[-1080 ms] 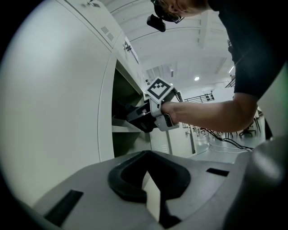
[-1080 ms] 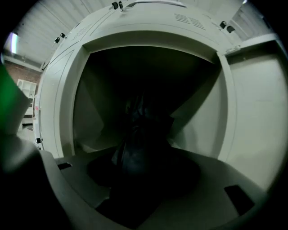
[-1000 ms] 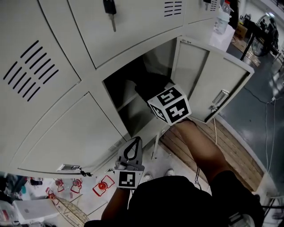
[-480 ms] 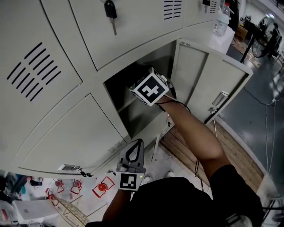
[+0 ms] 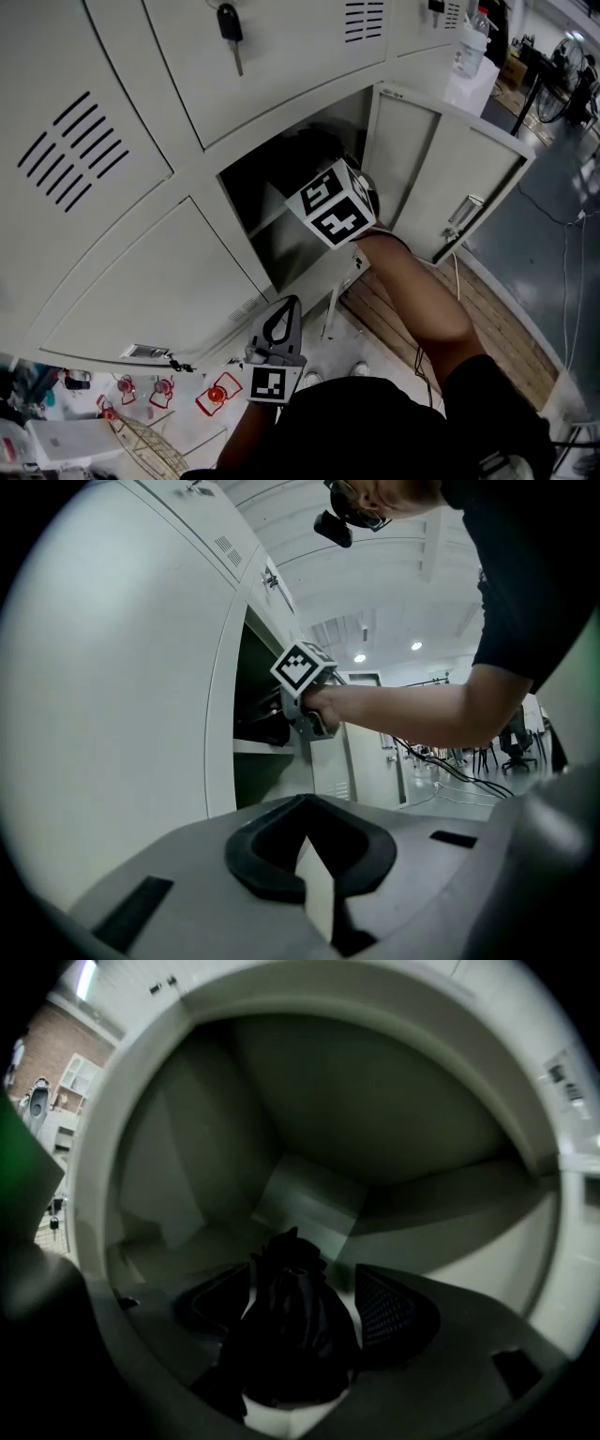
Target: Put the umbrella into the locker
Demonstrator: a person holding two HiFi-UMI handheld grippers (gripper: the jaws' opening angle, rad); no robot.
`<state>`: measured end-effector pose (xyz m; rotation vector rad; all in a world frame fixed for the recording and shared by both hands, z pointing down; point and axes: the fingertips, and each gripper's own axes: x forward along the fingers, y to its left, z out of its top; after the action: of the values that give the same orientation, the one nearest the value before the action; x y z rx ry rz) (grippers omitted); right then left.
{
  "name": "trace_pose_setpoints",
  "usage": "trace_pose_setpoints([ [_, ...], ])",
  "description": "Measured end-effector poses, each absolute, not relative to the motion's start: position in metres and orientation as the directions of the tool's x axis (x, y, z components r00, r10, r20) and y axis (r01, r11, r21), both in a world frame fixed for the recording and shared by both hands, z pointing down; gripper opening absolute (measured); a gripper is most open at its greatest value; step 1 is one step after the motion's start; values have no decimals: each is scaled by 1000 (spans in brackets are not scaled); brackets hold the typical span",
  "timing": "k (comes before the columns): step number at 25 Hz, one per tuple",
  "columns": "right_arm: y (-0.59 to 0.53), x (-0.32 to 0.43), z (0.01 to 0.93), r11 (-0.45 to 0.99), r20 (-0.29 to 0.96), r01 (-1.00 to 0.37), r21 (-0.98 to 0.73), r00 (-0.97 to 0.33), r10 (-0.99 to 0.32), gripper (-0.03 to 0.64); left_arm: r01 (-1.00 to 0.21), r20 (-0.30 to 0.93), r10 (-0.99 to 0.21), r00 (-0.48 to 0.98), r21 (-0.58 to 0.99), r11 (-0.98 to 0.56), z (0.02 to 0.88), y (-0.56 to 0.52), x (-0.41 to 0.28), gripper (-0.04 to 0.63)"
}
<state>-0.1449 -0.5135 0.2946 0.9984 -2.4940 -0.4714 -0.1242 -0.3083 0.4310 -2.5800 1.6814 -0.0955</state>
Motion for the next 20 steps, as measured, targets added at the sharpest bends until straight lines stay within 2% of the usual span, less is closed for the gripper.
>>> trace_pose_setpoints([
  [5, -467, -114, 295, 714, 153, -577, 397, -726, -671, 331, -913, 20, -916, 402, -75, -402, 430, -312, -121, -2],
  [12, -398, -68, 313, 720, -4, -632, 287, -752, -659, 328, -917, 24, -919, 393, -56, -394, 428, -318, -114, -2],
  [17, -362, -44, 347, 762, -7, -630, 150, -772, -636, 222, -910, 14, -911, 411, -52, -411, 423, -318, -101, -2],
  [19, -349, -41, 364, 774, 19, -616, 146, -781, -625, 142, -906, 14, -908, 419, -55, -419, 423, -318, -95, -2],
  [20, -344, -41, 372, 778, 32, -609, 154, -784, -620, 123, -905, 12, -906, 422, -58, -422, 422, -318, -93, -2],
])
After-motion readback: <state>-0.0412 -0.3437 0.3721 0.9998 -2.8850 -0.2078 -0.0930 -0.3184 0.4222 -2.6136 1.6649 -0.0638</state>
